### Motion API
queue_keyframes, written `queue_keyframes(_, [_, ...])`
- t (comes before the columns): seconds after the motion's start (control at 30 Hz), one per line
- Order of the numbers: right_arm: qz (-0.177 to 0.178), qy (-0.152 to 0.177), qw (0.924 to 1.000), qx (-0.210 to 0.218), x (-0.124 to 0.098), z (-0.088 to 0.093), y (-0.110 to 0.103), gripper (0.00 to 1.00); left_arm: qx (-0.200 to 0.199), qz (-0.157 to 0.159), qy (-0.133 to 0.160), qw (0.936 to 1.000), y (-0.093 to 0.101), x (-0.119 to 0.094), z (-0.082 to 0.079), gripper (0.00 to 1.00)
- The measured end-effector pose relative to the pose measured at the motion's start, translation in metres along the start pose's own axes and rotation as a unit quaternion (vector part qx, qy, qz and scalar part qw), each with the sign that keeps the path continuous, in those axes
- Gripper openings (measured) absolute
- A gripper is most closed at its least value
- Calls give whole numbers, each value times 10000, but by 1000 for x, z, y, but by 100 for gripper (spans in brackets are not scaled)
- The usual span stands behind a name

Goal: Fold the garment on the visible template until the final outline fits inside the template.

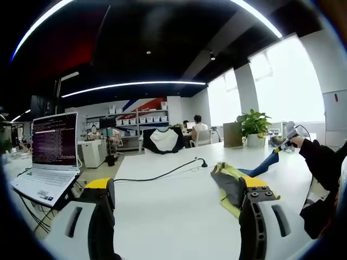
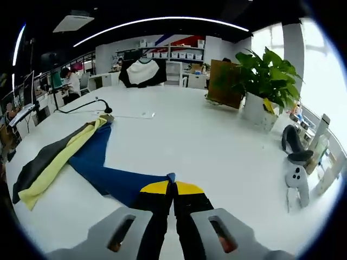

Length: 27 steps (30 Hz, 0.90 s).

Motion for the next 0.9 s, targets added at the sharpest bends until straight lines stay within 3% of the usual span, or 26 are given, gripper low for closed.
queue_keyframes(0.5, [319, -603, 9976, -127, 37, 7, 14, 0, -173, 324, 165, 9992, 9, 8, -2, 100])
queue_keyframes(0.77, [381, -730, 9966, -36, 51, 11, 14, 0, -207, 515, 77, 9984, 18, 14, 3, 100])
queue_keyframes(0.83, [534, -845, 9942, -396, 56, 16, 15, 0, -183, 700, 383, 9966, 21, 15, -2, 100])
queue_keyframes(0.9, [549, -831, 9945, -330, 56, 17, 15, 0, -276, 836, 479, 9950, 24, 12, -4, 100])
Point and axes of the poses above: the point that each gripper's makers call its tool centre point, and the gripper's own axes: x roughly forward along the fingers, y roughly to its right, z roughly out of its underside, the point moved 8 cm from there along -x, roughly backward along the fingers, and after that the axes turned 11 degrees about z, right-handed, at the moved point
